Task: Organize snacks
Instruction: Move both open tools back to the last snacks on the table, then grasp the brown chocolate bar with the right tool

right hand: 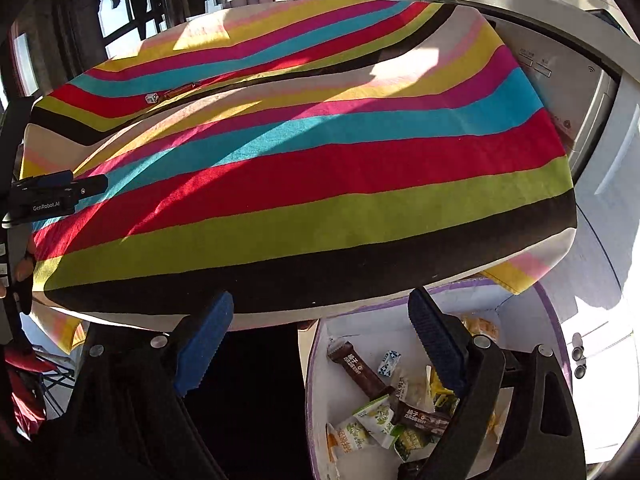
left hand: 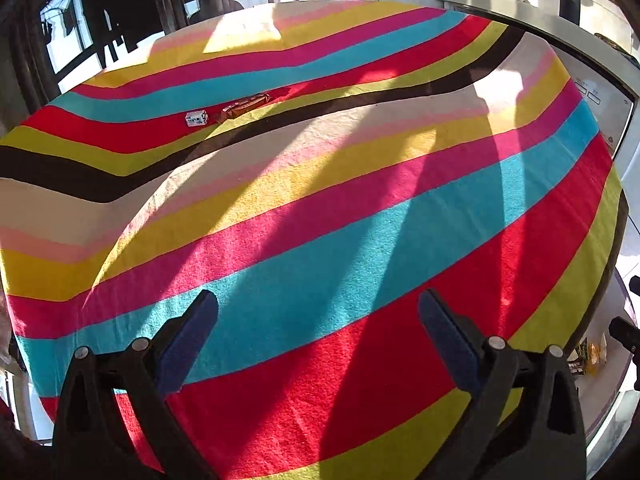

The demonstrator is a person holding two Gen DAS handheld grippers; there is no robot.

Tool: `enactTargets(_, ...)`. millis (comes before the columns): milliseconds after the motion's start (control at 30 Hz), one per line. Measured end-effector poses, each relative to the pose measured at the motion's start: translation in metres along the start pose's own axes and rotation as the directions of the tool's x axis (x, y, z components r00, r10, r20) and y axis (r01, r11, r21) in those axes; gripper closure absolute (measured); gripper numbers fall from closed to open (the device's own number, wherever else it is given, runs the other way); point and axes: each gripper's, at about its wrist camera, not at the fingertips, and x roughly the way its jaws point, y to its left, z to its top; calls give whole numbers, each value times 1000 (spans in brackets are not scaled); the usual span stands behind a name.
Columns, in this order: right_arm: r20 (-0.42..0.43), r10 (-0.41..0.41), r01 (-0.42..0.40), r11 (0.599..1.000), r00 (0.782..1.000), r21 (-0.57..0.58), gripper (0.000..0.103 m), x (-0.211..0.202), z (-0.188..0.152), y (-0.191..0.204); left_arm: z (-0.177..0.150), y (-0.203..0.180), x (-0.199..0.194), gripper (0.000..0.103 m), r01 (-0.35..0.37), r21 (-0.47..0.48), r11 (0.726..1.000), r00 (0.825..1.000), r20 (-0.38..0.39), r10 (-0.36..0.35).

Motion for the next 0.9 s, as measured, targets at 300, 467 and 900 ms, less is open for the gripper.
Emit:
enactTargets(300, -36, 179, -180, 982, 983, -49, 16, 70, 80, 82, 31, 117, 29, 3, -89, -201, 976, 995, 19, 95)
enactTargets(467, -71, 263, -265, 964, 962, -15, 16, 114, 125, 120, 30, 151, 44, 3, -117, -281, 952, 992, 6, 124)
enactTargets(900, -93, 308, -297, 948, 947, 113, 28, 220, 246, 201, 22, 162, 62, 2, -92, -358, 929, 995, -61, 75)
